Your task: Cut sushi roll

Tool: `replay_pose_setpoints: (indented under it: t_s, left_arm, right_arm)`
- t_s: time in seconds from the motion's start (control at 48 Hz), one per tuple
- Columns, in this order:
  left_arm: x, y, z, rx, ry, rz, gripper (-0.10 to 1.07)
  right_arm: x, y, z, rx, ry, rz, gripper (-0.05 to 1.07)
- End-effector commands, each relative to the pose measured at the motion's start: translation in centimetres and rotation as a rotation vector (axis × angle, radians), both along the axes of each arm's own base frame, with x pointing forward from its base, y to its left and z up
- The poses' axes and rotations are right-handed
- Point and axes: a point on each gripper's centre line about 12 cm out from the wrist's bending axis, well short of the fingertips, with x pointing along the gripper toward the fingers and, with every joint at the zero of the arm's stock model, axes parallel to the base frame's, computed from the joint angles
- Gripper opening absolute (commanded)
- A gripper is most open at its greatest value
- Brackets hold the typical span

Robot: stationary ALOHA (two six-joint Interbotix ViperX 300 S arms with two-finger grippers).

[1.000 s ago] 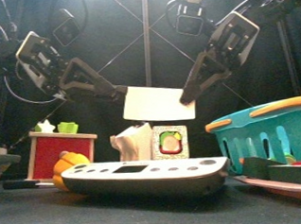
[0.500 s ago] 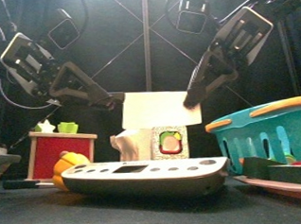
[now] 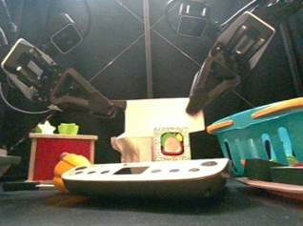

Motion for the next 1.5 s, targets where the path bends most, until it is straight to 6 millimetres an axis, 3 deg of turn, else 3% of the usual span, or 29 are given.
replay_pose_setpoints:
  t_s: [0.0,0.646,1.479]
  left_arm:
    - [0.4,0.2,0.5,-0.005,-0.021,0.011,0.39]
    - [0.7,0.4,-2.9,-0.003,0.089,0.038,0.39]
    - [1.2,1.6,-2.2,0.01,0.077,0.058,0.39]
  right_arm:
    - [0.5,0.1,1.4,0.005,-0.044,0.004,0.41]
    - [1.4,0.4,-2.2,0.019,0.054,-0.016,0.41]
    - [1.8,-0.5,-1.2,0.013,0.03,-0.033,0.41]
